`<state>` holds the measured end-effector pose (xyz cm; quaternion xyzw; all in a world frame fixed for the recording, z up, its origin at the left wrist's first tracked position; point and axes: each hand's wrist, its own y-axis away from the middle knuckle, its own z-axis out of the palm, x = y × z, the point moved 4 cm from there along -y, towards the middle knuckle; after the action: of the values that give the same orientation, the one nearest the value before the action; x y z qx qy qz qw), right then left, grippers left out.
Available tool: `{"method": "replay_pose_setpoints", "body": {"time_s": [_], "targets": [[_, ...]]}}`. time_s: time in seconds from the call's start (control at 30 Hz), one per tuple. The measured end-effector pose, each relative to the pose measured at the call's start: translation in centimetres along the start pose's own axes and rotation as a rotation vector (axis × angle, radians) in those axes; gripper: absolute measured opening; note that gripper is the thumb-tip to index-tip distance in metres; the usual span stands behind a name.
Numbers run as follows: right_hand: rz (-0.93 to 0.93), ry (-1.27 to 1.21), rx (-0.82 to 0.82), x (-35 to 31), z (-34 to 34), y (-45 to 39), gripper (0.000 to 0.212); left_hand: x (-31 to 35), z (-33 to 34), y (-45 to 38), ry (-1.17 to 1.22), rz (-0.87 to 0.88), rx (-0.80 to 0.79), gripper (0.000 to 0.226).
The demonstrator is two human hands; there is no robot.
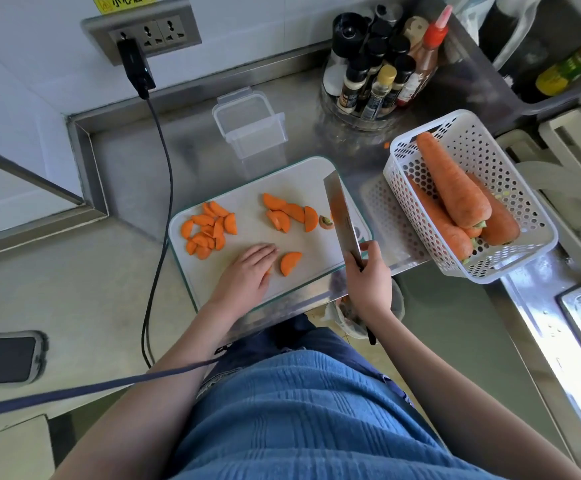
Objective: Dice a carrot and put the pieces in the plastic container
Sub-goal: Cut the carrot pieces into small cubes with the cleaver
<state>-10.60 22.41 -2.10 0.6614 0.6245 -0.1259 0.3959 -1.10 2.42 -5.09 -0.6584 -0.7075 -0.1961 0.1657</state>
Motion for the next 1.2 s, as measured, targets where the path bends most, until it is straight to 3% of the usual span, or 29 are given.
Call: {"method": "replay_pose_setpoints", "body": {"time_s": [0.23,0.33,0.53,0.87,1.07,1.2], "targets": [[-0.021,-0.014,-0.007,-0.4,0.0,0.3,0.009,1.1,-1.2,-0.8,-0.007,0.043,0.062,0.065],[-0.017,-0.001,0.005,-0.2,-0.2,0.4,0.010,2.4,-1.0,-2.7,0.024,0.132,-0.018,0.062],[0.008,-0.005,0.014,0.6,-0.7,0.6,0.012,1.5,-0.5,-3.9,0.125,0.062,-0.204,0.063],[0.017,0.011,0.008,0.6,-0.5,0.8,0.012,2.0,-0.3,-4.6,-0.002,0.141,-0.370,0.062],[-0.013,0.020,-0.008,-0.3,0.1,0.7,0.012,0.0,-1.0,-2.4,-0.061,-0.111,-0.184,0.061],[-0.019,0.015,-0.021,-0.8,0.5,0.6,0.013,0.2,-1.3,-1.2,-0.020,-0.171,-0.105,0.082]]}}
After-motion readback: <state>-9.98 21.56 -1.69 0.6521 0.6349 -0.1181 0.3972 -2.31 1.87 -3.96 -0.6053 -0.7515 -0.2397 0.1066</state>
